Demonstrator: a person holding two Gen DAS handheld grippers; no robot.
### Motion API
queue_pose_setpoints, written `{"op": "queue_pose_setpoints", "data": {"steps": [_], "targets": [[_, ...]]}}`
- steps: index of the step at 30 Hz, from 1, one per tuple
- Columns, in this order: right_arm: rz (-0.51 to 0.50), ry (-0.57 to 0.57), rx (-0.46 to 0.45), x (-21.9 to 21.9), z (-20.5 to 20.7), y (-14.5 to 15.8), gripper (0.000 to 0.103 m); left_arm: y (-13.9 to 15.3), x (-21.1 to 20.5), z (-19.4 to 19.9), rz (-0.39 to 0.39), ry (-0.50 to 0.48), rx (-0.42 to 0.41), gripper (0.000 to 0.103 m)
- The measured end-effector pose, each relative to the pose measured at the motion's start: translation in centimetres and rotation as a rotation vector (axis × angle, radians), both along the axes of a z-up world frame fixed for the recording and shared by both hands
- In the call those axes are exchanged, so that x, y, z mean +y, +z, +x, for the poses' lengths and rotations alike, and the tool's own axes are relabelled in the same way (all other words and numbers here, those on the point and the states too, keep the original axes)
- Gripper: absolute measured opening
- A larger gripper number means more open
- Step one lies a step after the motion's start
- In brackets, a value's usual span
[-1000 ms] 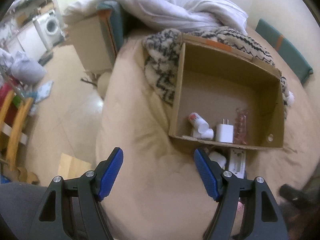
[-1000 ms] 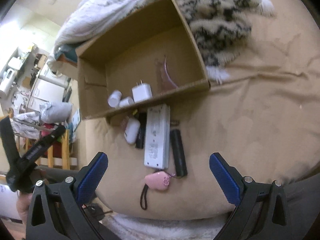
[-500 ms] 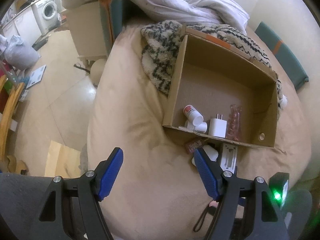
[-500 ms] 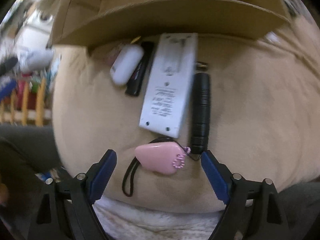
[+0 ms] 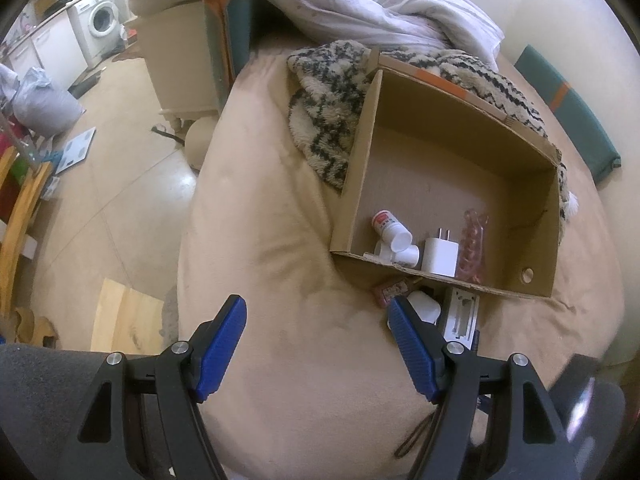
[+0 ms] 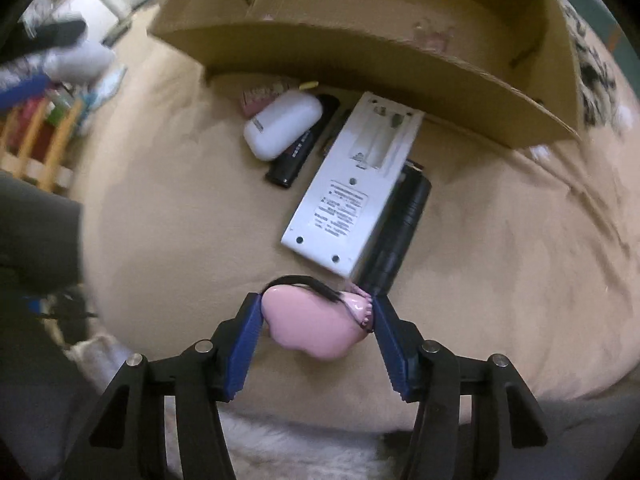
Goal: Organize rigid objects
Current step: 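Grasp the pink keychain with the right tool and lift it, then grasp black flashlight with left tool while right tool holds pink keychain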
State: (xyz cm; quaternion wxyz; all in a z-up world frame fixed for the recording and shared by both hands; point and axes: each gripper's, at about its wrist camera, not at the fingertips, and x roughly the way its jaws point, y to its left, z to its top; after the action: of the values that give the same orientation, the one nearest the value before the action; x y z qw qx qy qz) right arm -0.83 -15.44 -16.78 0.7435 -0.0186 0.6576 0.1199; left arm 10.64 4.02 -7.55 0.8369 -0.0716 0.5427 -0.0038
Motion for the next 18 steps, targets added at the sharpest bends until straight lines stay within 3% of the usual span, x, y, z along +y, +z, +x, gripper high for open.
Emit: {"op": "queue_pose_setpoints", "data": {"steps": [4,14,18], "targets": [[0.156,-0.063,0.013,-3.0,-0.1,2.6,0.059,-0.1,-0.3,-0.1,0.005,-0.011,-0.002,0.071],[0.394,-0.057,-0.175,-4.4,0.3,10.1,0.059,-0.6,-0.6,0.0,0.025,-0.012,0.005,0.071],[0.438,-0.04,-0.268,-3.6,1.5,14.1,0.059,-0.9,-0.7,0.1,0.023,-0.014,0.016,0.071]]}}
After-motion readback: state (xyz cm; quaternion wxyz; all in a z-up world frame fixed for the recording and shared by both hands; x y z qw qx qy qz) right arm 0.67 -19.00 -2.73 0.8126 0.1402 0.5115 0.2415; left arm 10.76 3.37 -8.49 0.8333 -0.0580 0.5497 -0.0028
